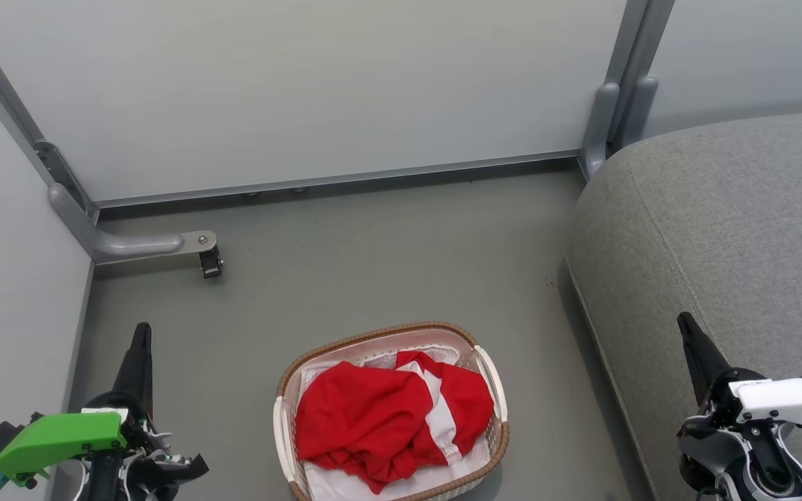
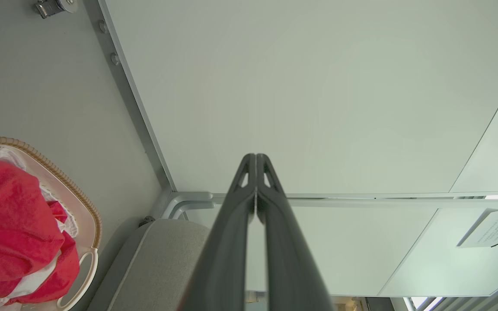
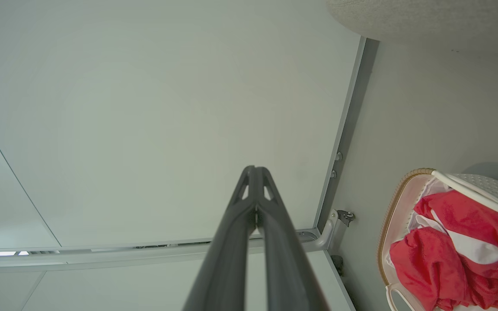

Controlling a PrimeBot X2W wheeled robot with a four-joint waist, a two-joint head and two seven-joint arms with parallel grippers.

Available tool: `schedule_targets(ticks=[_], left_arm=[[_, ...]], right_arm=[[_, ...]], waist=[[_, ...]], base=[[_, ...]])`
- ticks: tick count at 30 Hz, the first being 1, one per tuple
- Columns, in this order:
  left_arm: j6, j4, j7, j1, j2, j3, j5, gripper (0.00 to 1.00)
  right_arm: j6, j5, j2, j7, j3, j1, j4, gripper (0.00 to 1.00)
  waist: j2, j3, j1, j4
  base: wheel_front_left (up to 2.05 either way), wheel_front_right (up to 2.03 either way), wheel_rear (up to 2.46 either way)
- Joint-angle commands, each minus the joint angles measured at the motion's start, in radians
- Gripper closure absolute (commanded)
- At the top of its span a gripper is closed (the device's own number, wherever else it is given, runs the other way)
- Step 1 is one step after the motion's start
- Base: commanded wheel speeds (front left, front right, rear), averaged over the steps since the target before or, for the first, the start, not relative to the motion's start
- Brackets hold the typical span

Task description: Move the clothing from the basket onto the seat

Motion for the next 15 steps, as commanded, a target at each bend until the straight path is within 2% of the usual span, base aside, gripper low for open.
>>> schedule_targets(ticks=[1,15], left_arm=[[-0.004,-0.002,0.002,-0.011,0.001,0.001,-0.003,1.00],[-0.004,-0.002,0.002,-0.011,0.001,0.001,-0.003,1.00]], right_arm=[[0.000,0.004,-0.006,0.002,-0.002,0.012,-0.002,1.00],[0.000,0.004,-0.006,0.002,-0.002,0.012,-0.002,1.00]], waist=[[0.0000,0.000,0.0000,0.000],[0.0000,0.000,0.0000,0.000]], base=[[0.00,0.00,0.00],[0.00,0.00,0.00]])
